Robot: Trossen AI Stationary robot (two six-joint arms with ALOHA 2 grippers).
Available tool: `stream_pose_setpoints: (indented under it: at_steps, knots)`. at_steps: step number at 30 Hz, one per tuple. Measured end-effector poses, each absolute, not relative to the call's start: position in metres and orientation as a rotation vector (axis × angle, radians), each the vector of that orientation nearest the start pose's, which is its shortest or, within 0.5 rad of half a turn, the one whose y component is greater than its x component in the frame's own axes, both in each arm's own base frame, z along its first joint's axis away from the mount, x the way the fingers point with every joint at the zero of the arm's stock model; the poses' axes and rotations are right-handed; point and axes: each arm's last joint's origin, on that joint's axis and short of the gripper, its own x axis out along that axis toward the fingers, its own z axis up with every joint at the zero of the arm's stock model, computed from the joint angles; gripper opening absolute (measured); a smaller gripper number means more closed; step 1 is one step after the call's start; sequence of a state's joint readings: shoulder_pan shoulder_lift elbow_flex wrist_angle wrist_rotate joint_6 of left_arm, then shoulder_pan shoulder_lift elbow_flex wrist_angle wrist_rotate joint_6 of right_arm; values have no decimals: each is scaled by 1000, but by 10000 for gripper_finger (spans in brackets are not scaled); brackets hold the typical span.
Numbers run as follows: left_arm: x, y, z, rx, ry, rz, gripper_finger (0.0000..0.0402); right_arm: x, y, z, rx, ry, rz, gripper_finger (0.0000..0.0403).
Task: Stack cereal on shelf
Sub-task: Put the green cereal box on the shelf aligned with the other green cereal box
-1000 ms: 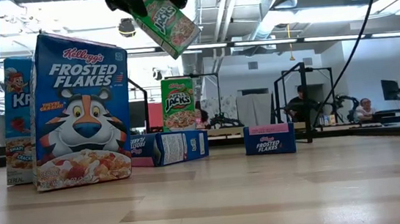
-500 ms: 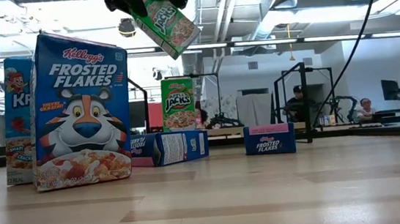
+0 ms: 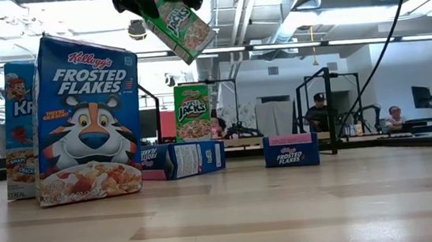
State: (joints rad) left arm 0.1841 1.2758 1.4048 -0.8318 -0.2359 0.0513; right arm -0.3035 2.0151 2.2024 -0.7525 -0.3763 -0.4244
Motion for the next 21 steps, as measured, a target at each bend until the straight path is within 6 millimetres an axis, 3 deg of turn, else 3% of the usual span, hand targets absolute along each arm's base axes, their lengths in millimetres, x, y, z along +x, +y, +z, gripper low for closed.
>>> stream_pose_setpoints:
  at_steps: [13,21]
  knots:
    - [246,53,385,43,714,398,111,426,-122,396,-228,506,183,172]
    - [239,51,389,6,719,408,166,426,-127,396,-206,478,213,174]
